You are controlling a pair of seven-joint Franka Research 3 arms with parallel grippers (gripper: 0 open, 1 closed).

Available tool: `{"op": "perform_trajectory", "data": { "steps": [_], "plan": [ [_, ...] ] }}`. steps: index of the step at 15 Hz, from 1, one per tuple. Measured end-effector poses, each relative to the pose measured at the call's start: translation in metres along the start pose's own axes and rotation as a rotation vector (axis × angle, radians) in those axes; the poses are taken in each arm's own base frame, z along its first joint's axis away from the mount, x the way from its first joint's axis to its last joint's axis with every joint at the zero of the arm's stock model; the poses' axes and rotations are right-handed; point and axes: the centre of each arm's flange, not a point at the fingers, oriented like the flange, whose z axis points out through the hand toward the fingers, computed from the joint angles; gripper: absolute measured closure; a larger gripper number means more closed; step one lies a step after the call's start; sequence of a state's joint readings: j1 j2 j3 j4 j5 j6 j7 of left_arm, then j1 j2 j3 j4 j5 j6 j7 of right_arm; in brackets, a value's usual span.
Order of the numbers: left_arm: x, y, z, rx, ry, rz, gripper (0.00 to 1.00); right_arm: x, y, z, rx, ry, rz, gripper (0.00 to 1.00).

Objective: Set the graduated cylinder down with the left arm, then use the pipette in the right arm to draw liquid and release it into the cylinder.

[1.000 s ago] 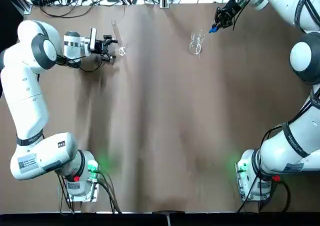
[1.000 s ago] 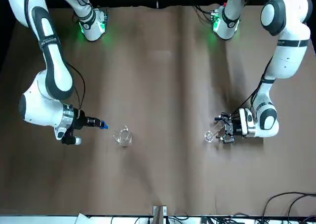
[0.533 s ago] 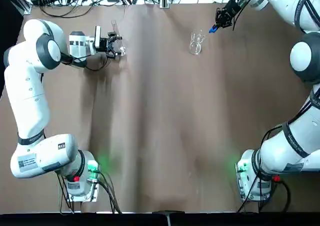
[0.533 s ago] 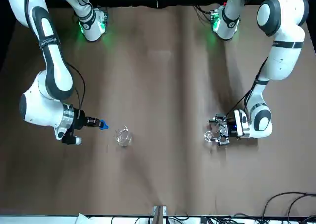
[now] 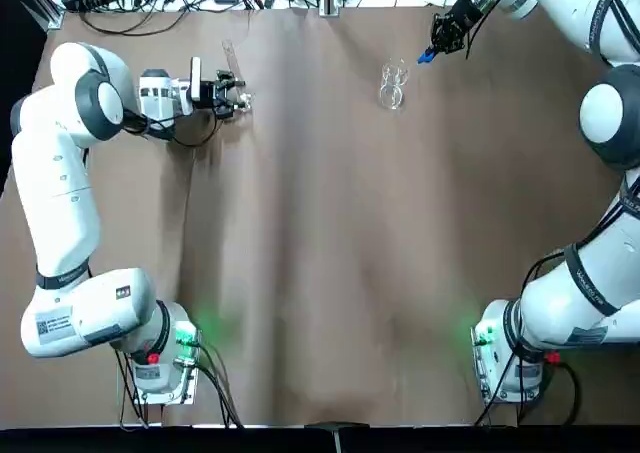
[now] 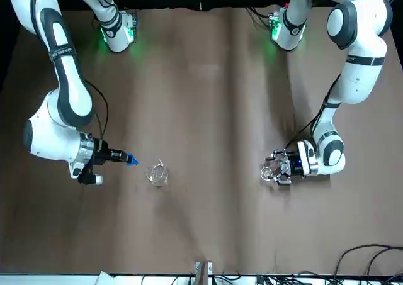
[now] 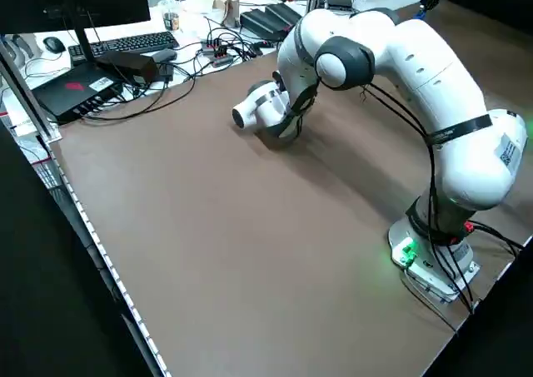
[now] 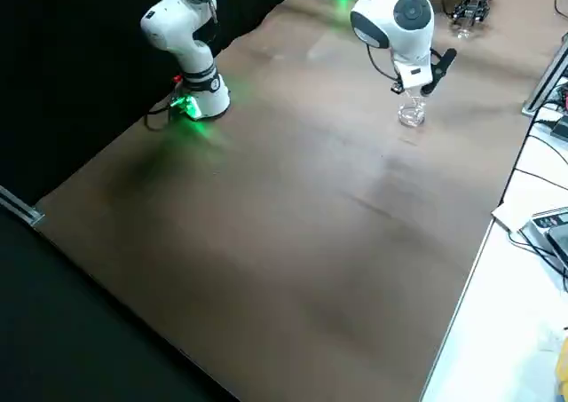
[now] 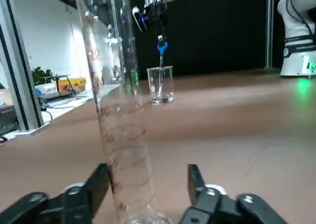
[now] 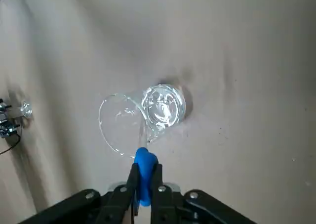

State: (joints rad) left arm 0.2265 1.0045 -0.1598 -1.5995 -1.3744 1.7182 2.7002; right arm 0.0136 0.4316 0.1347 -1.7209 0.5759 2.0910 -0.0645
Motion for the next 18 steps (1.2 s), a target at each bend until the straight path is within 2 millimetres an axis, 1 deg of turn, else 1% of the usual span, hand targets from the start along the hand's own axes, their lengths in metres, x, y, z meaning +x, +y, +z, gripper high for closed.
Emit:
{"op": "perform_trajectory", "data": {
  "steps": [1, 3, 5, 7, 8, 9, 10, 11, 12, 13, 15, 16, 17, 18],
  "plan": [
    [-0.002, 0.000, -0.002, 0.006, -0.012, -0.002, 0.35, 0.001, -0.001, -0.003, -0.001, 0.007, -0.004, 0.88],
    [-0.003, -0.001, -0.004, 0.010, -0.021, -0.004, 0.37, 0.004, -0.003, -0.011, -0.023, 0.020, -0.025, 0.88],
    [-0.003, -0.001, -0.004, 0.011, -0.023, -0.005, 0.37, 0.006, -0.007, -0.018, -0.056, 0.014, -0.052, 0.88],
    [-0.003, -0.001, -0.005, 0.012, -0.024, -0.006, 0.40, 0.006, -0.010, -0.022, -0.079, 0.009, -0.065, 0.88],
    [-0.003, -0.001, -0.005, 0.012, -0.024, -0.006, 0.45, 0.006, -0.011, -0.023, -0.086, 0.008, -0.066, 0.88],
    [-0.003, -0.001, -0.005, 0.012, -0.025, -0.006, 0.48, 0.005, -0.011, -0.021, -0.120, 0.003, -0.084, 0.88],
    [-0.004, -0.001, -0.005, 0.013, -0.027, -0.006, 0.51, 0.004, -0.013, -0.019, -0.148, 0.000, -0.092, 0.88],
    [-0.004, -0.001, -0.005, 0.014, -0.027, -0.006, 0.52, 0.003, -0.016, -0.017, -0.180, -0.001, -0.088, 0.88],
    [-0.004, -0.001, -0.005, 0.014, -0.028, -0.006, 0.55, 0.002, -0.020, -0.016, -0.214, 0.002, -0.078, 0.88],
    [-0.004, -0.001, -0.005, 0.016, -0.031, -0.006, 0.55, 0.002, -0.027, -0.015, -0.246, 0.008, -0.067, 0.88],
    [-0.005, -0.002, -0.006, 0.019, -0.035, -0.007, 0.58, -0.001, -0.045, -0.017, -0.279, 0.004, -0.049, 0.88],
    [-0.005, -0.002, -0.006, 0.020, -0.036, -0.007, 0.61, -0.002, -0.052, -0.020, -0.285, -0.003, -0.046, 0.88],
    [-0.005, -0.002, -0.005, 0.019, -0.036, -0.008, 0.61, -0.003, -0.057, -0.024, -0.287, -0.009, -0.046, 0.88],
    [-0.004, -0.002, -0.004, 0.018, -0.035, -0.008, 0.65, -0.003, -0.060, -0.029, -0.288, -0.012, -0.043, 0.88]
  ]
}}
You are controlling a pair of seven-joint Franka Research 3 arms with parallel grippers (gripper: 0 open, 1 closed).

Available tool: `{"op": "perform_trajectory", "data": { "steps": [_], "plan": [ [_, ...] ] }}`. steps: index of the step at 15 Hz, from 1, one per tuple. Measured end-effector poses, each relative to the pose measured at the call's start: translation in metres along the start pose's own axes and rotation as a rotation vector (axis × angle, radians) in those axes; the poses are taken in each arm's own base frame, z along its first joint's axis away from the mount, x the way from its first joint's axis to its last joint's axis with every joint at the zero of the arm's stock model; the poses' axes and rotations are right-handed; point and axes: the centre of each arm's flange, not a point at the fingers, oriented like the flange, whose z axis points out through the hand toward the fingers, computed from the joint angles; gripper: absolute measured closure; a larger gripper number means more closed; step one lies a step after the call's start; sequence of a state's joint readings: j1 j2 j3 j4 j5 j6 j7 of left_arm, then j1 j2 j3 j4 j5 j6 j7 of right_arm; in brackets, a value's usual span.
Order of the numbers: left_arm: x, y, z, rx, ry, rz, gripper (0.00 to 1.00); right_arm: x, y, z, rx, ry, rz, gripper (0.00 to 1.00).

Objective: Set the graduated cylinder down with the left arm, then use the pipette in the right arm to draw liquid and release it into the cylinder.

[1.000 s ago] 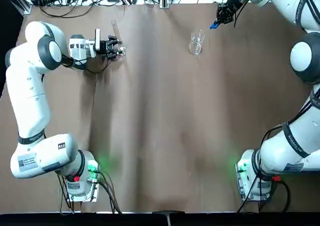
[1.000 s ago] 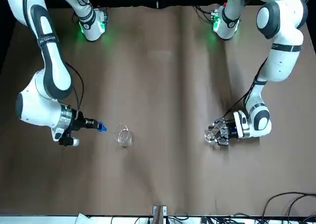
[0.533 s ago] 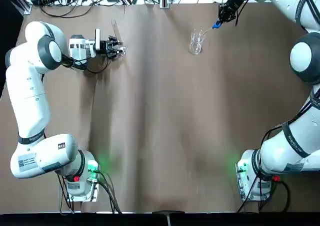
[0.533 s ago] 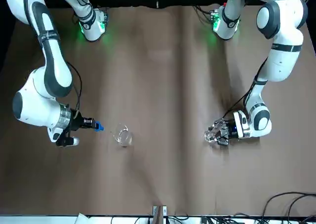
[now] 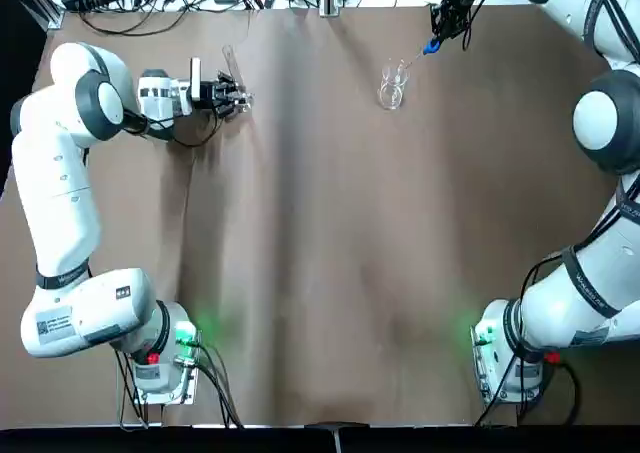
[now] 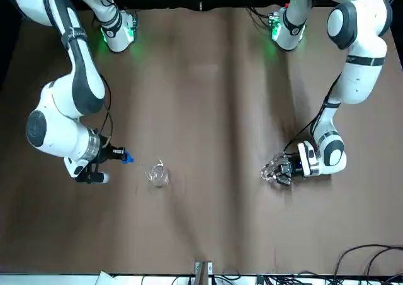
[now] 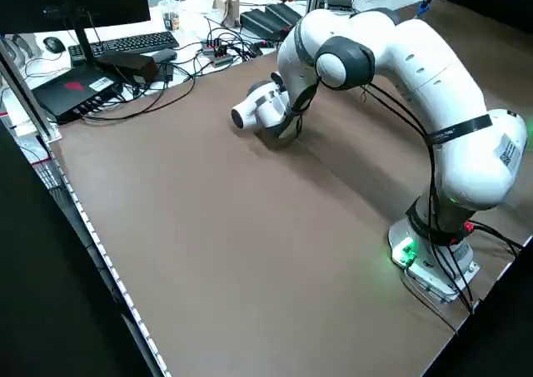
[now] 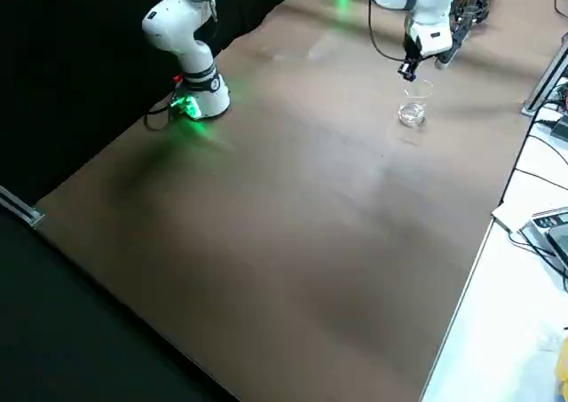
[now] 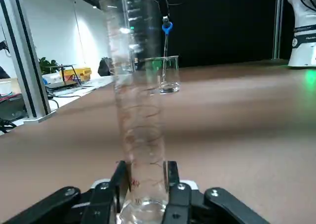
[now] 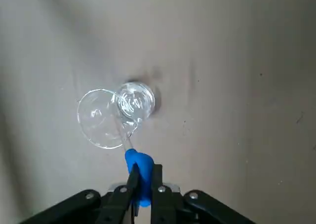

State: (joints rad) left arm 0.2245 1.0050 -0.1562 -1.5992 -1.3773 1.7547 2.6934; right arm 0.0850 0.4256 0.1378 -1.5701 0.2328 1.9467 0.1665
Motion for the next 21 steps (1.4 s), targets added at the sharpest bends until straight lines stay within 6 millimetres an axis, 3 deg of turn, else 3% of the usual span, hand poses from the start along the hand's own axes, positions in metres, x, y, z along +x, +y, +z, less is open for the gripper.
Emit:
{"op": "perform_trajectory", "data": {
  "steps": [3, 6, 13, 18, 21],
  "plan": [
    [0.001, -0.001, 0.004, 0.009, 0.004, -0.003, 0.66, 0.000, -0.004, -0.007, 0.001, 0.001, 0.022, 0.88],
    [0.001, -0.001, 0.010, 0.012, 0.006, -0.004, 0.66, -0.005, -0.022, -0.003, -0.005, -0.006, 0.031, 0.88],
    [0.007, -0.005, 0.027, 0.043, 0.037, -0.011, 0.66, -0.014, -0.048, 0.005, -0.180, 0.028, -0.029, 0.88],
    [0.020, -0.003, 0.091, 0.051, 0.041, -0.018, 0.66, -0.024, -0.078, 0.003, -0.261, 0.043, -0.088, 0.88],
    [0.029, 0.004, 0.140, 0.063, 0.039, -0.033, 0.66, -0.030, -0.093, 0.007, -0.292, 0.050, -0.125, 0.88]
  ]
}}
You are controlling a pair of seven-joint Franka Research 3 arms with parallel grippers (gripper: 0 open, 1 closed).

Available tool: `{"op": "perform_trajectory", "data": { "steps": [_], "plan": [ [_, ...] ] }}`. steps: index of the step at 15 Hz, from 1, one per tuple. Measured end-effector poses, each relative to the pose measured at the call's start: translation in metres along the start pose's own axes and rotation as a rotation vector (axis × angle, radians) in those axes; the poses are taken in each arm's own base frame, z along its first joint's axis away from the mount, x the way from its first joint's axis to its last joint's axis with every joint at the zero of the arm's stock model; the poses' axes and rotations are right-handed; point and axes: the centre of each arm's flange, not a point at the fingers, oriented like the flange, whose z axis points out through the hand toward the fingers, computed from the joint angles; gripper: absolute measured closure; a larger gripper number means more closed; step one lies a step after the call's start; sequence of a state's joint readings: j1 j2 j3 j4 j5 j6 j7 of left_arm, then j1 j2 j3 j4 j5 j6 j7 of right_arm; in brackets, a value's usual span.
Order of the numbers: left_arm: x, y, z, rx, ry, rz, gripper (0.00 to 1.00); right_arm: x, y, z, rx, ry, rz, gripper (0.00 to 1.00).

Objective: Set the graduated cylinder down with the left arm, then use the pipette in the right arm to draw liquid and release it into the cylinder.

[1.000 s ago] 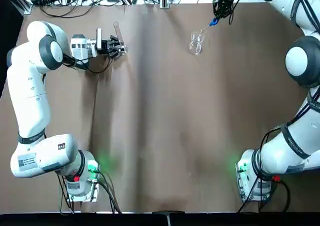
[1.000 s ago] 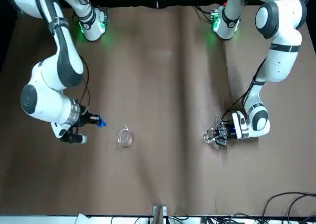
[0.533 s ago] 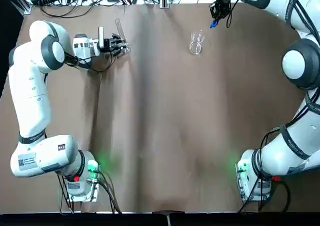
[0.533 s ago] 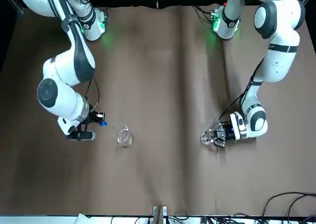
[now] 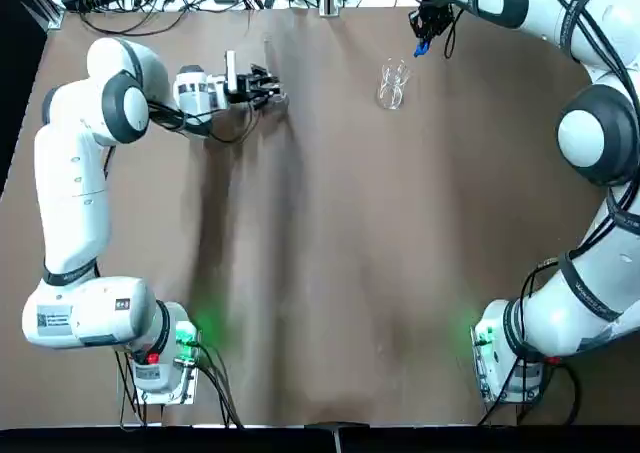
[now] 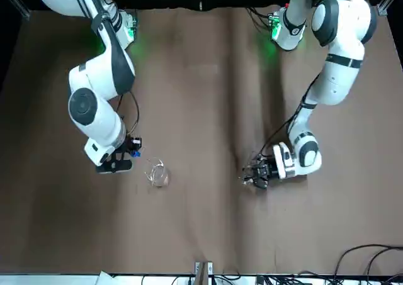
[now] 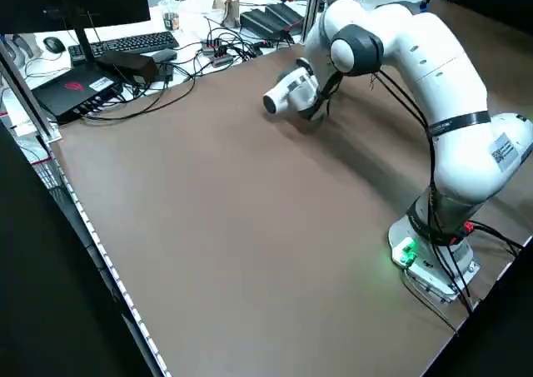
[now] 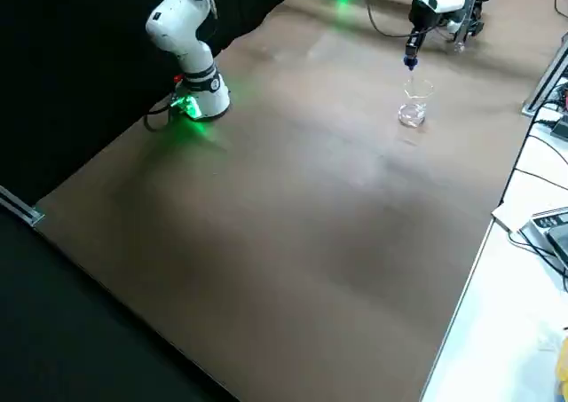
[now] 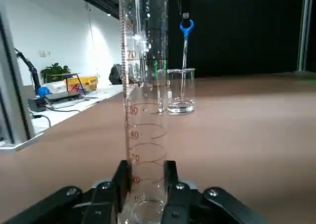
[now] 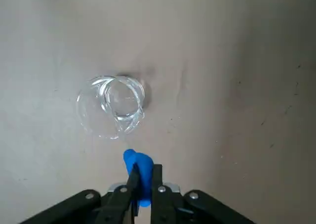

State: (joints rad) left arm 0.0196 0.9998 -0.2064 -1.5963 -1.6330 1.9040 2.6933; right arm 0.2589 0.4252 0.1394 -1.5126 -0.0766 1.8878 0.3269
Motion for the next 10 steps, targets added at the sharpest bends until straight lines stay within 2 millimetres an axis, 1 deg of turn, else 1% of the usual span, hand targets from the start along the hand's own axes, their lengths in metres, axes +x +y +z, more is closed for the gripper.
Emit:
{"op": "perform_trajectory", "data": {
  "steps": [2, 5, 7, 10],
  "plan": [
    [0.008, 0.009, 0.033, 0.009, -0.002, -0.012, 0.66, -0.001, -0.004, 0.000, -0.024, 0.008, -0.016, 0.88],
    [0.018, 0.024, 0.076, 0.016, -0.014, -0.031, 0.66, -0.001, -0.004, 0.000, -0.050, 0.017, -0.027, 0.88],
    [0.024, 0.036, 0.101, 0.018, -0.012, -0.044, 0.66, -0.001, -0.005, 0.001, -0.062, 0.019, -0.029, 0.88],
    [0.029, 0.056, 0.136, 0.012, -0.012, -0.066, 0.66, -0.002, -0.012, 0.007, -0.081, 0.017, -0.019, 0.88]
  ]
}}
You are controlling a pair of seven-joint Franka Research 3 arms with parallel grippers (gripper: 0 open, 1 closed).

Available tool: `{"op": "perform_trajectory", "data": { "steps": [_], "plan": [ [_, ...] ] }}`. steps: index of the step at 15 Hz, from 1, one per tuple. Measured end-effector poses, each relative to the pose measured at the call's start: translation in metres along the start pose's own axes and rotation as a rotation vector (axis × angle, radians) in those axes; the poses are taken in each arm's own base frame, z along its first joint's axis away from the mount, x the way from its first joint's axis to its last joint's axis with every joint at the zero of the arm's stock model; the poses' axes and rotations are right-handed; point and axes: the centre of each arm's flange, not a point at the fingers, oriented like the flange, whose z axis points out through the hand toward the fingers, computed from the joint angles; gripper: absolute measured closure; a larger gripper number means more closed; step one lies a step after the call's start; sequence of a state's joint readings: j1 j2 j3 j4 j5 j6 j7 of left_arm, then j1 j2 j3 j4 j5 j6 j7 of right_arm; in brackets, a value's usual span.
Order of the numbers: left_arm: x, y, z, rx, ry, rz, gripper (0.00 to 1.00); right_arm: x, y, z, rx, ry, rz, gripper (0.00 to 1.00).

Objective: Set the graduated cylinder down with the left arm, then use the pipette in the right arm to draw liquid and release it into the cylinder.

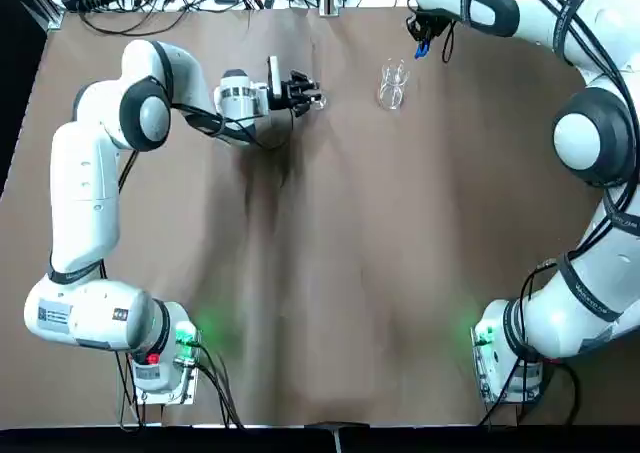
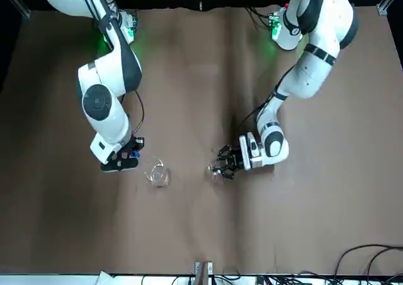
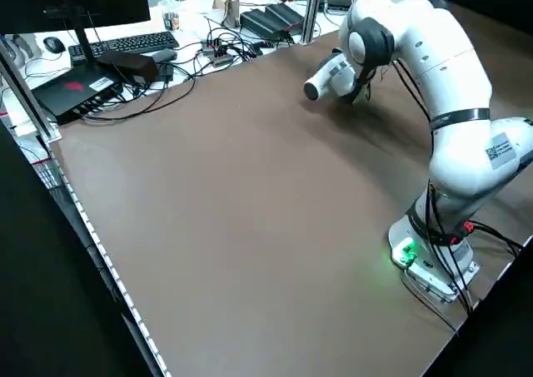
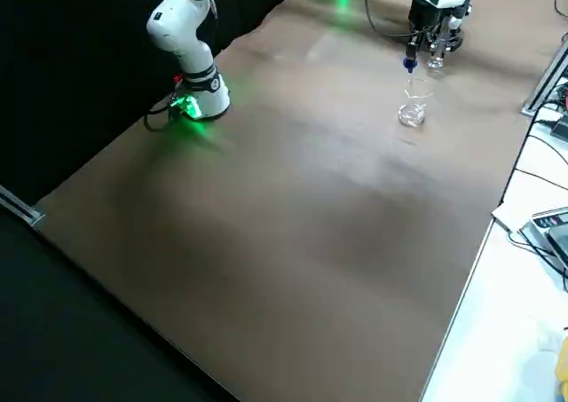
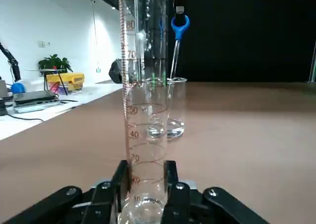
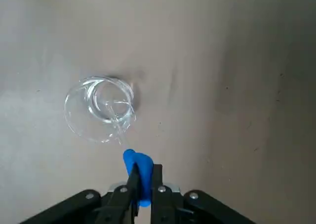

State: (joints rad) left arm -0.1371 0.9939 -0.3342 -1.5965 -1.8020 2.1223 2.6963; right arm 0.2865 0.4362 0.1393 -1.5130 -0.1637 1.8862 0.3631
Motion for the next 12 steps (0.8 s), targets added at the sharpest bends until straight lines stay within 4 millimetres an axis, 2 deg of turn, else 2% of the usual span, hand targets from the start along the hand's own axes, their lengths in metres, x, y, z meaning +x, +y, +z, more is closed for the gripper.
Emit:
{"op": "perform_trajectory", "data": {
  "steps": [3, 5, 7, 12],
  "plan": [
    [0.001, 0.023, 0.030, -0.010, 0.005, -0.026, 0.66, -0.001, -0.009, 0.007, -0.006, -0.008, 0.000, 0.88],
    [0.002, 0.032, 0.041, -0.010, 0.010, -0.030, 0.66, -0.001, -0.010, 0.011, -0.010, -0.014, 0.002, 0.89],
    [0.002, 0.035, 0.044, -0.011, 0.010, -0.032, 0.66, -0.001, -0.010, 0.012, -0.012, -0.014, 0.004, 0.93],
    [-0.010, 0.041, 0.042, -0.014, -0.001, -0.048, 0.66, 0.001, -0.006, 0.013, -0.014, -0.013, 0.020, 0.93]
  ]
}}
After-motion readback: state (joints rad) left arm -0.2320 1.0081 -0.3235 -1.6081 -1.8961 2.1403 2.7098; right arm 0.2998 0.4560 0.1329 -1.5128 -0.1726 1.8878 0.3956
